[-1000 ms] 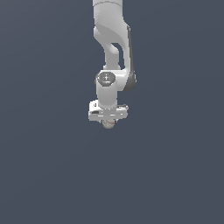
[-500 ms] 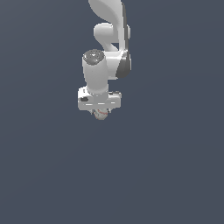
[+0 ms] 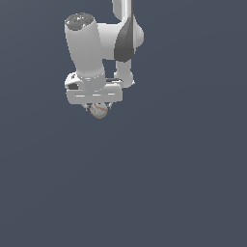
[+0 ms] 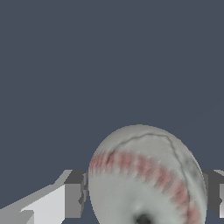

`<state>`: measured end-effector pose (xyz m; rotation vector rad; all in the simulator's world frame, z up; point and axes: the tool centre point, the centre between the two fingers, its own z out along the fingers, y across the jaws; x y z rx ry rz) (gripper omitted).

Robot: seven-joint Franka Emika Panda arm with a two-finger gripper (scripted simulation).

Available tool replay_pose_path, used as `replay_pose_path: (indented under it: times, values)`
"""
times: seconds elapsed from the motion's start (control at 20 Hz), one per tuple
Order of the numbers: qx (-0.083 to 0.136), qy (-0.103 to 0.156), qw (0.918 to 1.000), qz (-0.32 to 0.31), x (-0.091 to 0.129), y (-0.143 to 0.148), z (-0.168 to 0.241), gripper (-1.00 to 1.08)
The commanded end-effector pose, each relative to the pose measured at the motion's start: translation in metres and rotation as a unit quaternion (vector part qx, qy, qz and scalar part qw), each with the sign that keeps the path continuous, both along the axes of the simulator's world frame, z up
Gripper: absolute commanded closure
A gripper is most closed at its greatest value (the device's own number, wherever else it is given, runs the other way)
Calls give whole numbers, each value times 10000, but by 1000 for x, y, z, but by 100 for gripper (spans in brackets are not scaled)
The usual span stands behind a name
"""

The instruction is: Pick up the object and move it to a goal position.

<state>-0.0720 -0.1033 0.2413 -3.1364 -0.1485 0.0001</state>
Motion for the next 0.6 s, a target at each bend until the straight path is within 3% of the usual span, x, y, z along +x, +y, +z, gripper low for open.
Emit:
replay_pose_path:
  times: [0.0, 0.55]
  values:
    - [0, -3, 10000, 4, -1, -9, 19, 108]
    - [-6, -1, 10000, 3, -2, -25, 51, 108]
